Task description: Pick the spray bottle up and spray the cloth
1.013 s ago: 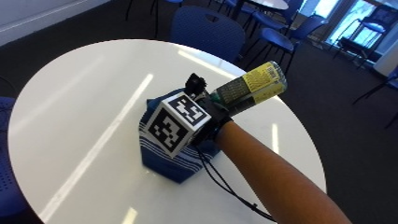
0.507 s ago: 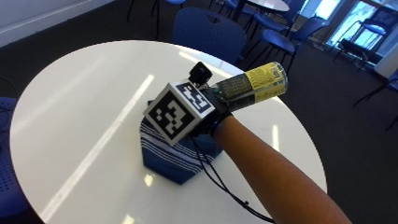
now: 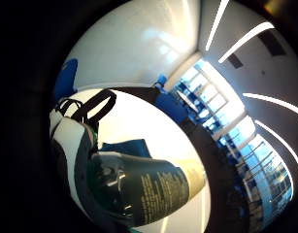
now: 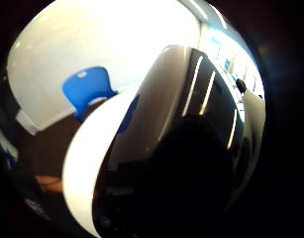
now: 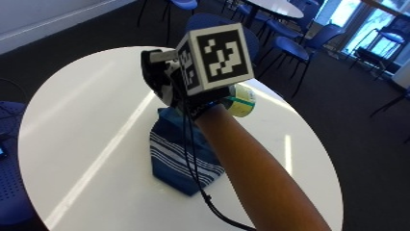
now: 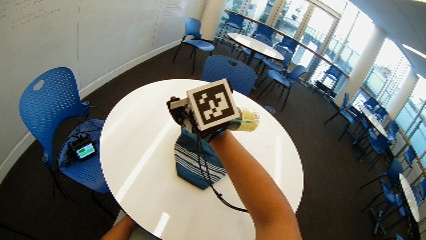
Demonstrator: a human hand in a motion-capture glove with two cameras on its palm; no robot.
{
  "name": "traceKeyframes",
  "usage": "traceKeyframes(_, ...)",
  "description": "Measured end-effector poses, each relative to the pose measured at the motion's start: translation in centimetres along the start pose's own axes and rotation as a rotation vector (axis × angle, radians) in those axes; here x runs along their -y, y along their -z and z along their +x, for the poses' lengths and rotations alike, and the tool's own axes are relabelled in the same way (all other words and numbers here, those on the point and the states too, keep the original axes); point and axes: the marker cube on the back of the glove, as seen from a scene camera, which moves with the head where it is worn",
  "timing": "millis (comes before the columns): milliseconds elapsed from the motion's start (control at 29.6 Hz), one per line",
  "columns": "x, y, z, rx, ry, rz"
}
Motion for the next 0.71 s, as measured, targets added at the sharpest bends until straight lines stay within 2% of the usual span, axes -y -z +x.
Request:
traceKeyframes(439,4.2,1.8,1.6,0.743,-0.442,0.059)
traceKeyframes(709,5.2,-0.2,1.7,0.957,-0.602,0.077)
